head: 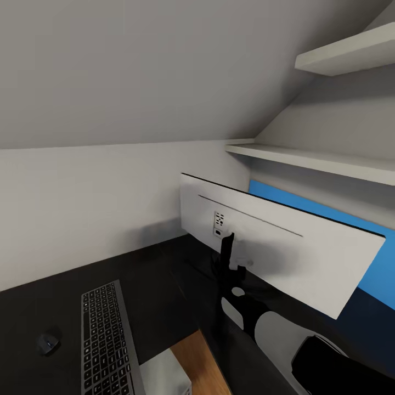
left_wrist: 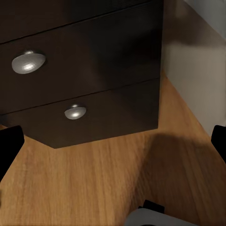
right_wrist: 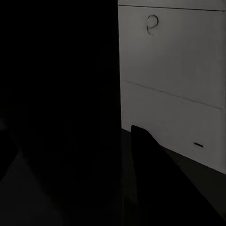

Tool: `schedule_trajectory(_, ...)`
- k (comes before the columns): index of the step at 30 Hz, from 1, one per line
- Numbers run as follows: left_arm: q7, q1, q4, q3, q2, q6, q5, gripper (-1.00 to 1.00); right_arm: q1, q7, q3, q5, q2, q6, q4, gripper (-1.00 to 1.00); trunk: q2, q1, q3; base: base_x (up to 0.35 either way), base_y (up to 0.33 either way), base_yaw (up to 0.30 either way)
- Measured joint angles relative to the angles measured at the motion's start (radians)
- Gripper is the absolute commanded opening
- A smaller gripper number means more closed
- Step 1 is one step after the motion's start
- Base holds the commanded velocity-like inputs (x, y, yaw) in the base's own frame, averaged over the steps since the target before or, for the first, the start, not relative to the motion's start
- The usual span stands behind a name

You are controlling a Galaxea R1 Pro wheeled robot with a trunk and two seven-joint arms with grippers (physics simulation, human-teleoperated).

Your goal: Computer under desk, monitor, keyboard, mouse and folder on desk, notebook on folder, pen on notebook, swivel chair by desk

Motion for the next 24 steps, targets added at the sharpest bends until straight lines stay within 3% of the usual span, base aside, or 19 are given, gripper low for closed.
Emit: schedule_trajectory(24, -0.001, 0.000, 0.000, -0.001, 0.000, 0.000, 0.000, 1.00, 0.000, 0.001, -0.002, 0.003, -0.001, 0.000, 0.000, -1.00, 0.000, 0.000, 0.000, -0.022, 0.000, 0.000)
